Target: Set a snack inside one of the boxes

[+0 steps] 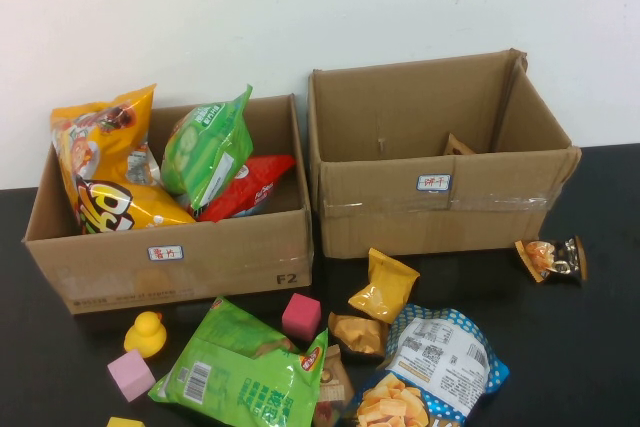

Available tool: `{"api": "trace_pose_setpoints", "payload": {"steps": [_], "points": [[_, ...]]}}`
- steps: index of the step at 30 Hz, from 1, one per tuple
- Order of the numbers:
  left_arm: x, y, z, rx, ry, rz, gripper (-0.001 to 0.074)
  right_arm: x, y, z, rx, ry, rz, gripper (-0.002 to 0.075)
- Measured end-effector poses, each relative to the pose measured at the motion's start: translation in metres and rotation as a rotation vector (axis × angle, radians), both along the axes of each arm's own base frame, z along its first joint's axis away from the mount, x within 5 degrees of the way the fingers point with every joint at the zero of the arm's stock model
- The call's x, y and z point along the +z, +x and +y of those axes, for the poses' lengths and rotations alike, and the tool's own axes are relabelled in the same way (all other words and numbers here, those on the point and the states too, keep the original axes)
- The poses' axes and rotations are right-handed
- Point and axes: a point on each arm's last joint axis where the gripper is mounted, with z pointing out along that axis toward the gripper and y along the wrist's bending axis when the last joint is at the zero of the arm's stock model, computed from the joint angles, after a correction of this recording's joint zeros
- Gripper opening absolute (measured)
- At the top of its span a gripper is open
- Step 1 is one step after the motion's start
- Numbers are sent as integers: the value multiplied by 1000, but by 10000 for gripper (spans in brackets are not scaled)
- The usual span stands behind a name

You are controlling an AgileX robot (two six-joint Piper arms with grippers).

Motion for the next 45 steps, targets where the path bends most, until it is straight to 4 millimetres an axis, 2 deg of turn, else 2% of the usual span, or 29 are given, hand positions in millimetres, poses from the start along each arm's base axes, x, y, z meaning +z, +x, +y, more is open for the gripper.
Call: {"api": "trace_pose_setpoints", "payload": {"steps": [4,9,13,16,21,24,27,30,35,45], "points": [[0,0,0,-1,2,0,-1,3,-8,-4,-13,86,-41,-1],[0,0,0,-1,2,1,-1,4,-7,-5,-16,133,-37,-1],[0,0,0,2,2,1,-1,-2,-4,-7,-64,138,40,-1],[0,0,0,5,2,1,-1,-14,1,-13,-168,139,148,-1],[0,0,0,5,2,1,-1,-55,15,-25,-315,212,370,-1],[0,0,0,5,2,2,-1,-90,22,-28,-358,198,472,-1],[0,0,0,5,4,2,-1,-124,27,-31,-386,127,513,-1],[0,0,0,4,4,2,-1,-157,29,-32,-404,-46,561,-1],[0,0,0,4,6,2,-1,-164,28,-31,-401,-131,622,-1],[0,0,0,4,6,2,-1,-165,27,-32,-403,-36,651,-1]]}}
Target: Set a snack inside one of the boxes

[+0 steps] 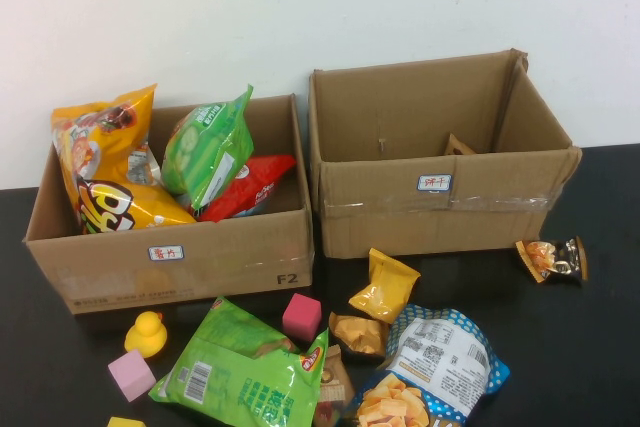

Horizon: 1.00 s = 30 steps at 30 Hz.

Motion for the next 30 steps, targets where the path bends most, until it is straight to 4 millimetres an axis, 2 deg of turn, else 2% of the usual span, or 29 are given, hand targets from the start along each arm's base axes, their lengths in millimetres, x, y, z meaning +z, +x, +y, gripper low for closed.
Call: {"api": "trace_pose_setpoints", "payload": {"steps": [7,30], "points": [[0,0,0,0,0,0,-1,0,0,4,63,20,-1,-1],[0,0,0,0,0,0,-1,0,0,4,68,9,-1,-1]]}}
